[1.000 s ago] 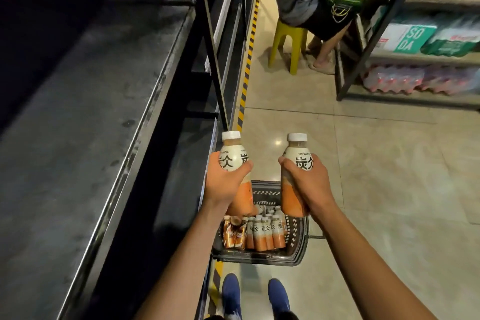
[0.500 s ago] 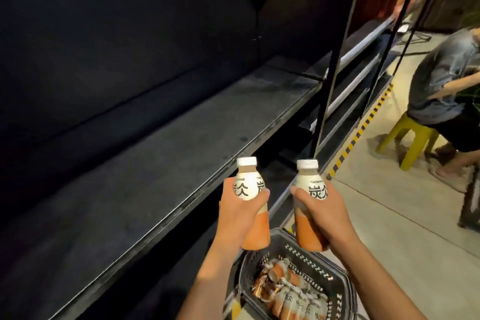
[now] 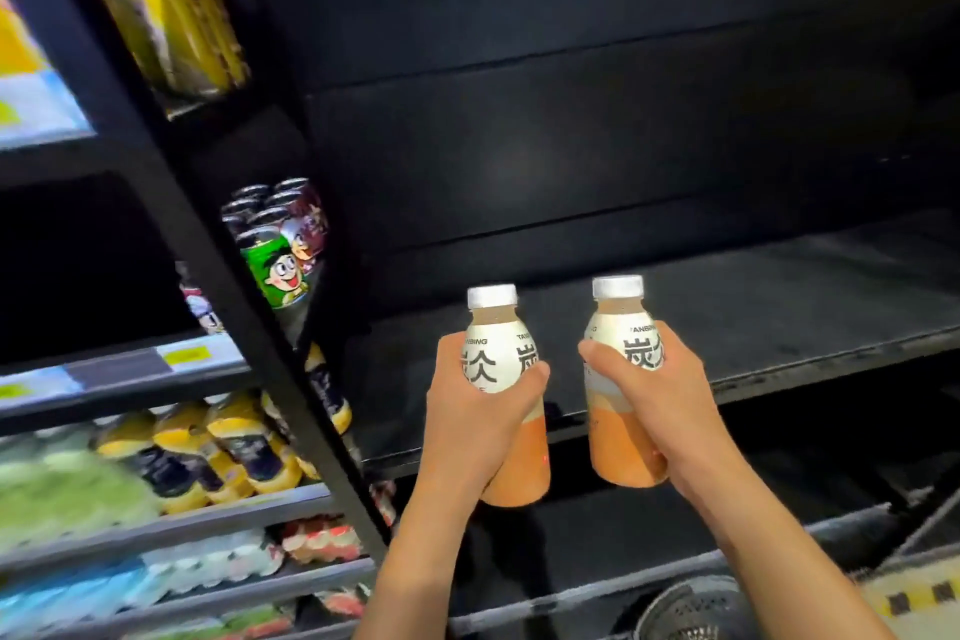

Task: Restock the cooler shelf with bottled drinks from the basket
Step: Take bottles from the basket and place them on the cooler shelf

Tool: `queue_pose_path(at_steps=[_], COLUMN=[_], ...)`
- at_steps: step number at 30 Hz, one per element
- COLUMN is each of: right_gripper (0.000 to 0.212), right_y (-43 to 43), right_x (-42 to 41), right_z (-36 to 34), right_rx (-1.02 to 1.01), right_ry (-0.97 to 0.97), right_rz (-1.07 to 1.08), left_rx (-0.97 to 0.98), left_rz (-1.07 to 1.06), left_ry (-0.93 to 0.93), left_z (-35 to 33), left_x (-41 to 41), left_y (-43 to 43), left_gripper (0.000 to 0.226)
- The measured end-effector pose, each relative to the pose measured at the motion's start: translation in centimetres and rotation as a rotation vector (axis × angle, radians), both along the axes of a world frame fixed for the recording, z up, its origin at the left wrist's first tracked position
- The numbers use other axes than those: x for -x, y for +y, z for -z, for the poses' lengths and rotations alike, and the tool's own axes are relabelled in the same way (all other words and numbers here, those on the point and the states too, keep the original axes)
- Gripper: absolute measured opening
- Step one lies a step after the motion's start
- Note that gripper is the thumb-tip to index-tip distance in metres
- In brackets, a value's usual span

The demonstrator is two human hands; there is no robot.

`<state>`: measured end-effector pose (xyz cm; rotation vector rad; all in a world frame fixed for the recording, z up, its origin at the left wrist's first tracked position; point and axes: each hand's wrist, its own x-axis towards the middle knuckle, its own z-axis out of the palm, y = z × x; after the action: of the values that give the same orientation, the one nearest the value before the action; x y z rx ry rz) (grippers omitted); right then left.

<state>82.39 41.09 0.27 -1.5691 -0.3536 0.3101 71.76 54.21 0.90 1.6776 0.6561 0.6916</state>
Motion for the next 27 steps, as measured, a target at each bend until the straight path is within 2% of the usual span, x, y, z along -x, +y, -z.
queue_pose_path(at_steps=[7, 15, 21, 25, 27], right_gripper=[0.027, 0.028, 0.028, 0.028, 0.029], right_y=[8.9, 16.4, 21.2, 24.8, 26.8], right_x=[11.1, 22.9, 28.3, 30.1, 30.5], right_z=[-3.2, -4.2, -4.3, -4.9, -5.1], right_rx=[-0.09, -0.13, -0.129, -0.121, -0.135], right_ry=[-0.033, -0.065, -0.09, -0.107, -0.111], right_rz=[-0.256, -0.356, -0.387, -0.401, -0.411], left_rx=[-0.082, -0.094, -0.092, -0.042, -0.039], left_rz=[-0.195, -0.276, -0.278, -0.268, -0.274], left_ry=[-0.117, -0.168, -0.18, -0.21, -0.221], left_z=[-2.9, -3.4, -4.0, -4.3, -4.4], left_x=[12.6, 24.9, 30.7, 32.4, 32.9], left_y=[6.9, 13.3, 18.1, 21.5, 23.5], left_gripper=[0.043, 0.051, 0.052, 0.043, 0.046])
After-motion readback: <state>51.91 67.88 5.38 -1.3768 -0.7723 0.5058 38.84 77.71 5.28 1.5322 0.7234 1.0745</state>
